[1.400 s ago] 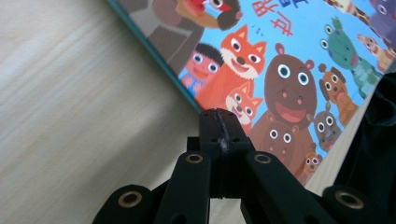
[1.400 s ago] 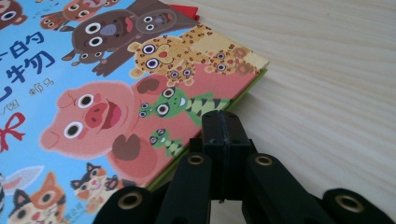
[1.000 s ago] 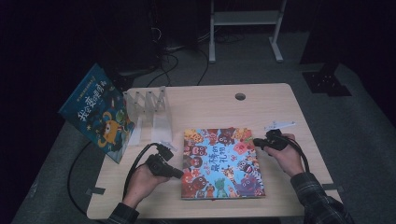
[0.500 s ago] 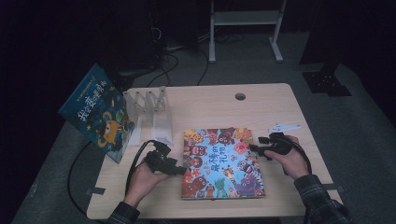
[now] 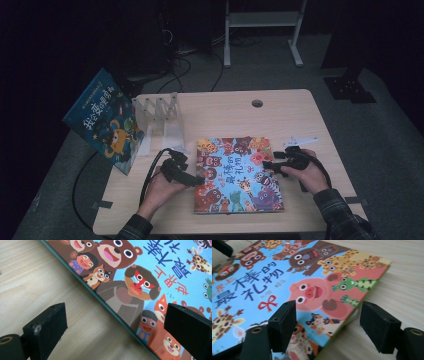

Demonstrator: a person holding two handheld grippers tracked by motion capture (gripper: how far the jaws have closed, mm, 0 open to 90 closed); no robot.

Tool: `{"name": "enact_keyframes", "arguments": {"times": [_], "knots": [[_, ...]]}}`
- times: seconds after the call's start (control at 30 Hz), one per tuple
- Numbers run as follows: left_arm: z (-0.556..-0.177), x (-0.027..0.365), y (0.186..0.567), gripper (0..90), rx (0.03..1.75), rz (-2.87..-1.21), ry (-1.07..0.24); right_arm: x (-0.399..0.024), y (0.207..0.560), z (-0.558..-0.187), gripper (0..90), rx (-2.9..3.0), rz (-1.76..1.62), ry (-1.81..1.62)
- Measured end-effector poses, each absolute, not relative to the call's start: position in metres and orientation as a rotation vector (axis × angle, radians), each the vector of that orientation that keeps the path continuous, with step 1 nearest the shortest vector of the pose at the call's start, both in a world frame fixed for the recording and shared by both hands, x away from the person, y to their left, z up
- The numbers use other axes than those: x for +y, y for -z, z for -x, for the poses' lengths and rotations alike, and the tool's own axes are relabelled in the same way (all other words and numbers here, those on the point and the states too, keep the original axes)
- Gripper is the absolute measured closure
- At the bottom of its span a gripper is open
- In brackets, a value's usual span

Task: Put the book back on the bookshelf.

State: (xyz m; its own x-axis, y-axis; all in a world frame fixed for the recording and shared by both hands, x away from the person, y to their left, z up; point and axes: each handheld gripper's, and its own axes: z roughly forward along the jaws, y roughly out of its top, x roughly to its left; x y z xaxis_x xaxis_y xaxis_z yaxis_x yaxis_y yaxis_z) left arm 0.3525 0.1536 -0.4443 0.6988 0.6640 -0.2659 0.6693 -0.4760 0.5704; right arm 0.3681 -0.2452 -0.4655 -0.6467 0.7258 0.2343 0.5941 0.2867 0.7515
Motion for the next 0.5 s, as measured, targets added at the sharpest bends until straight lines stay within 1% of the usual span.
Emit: {"name": "enact_keyframes", "arguments": {"times": [0.5], "knots": [[-0.355,0.151,0.45,2.6,1.023,-2.252,0.021,-0.237,0.463,-0.352,30.1,2.374,-1.204,-1.257]]}}
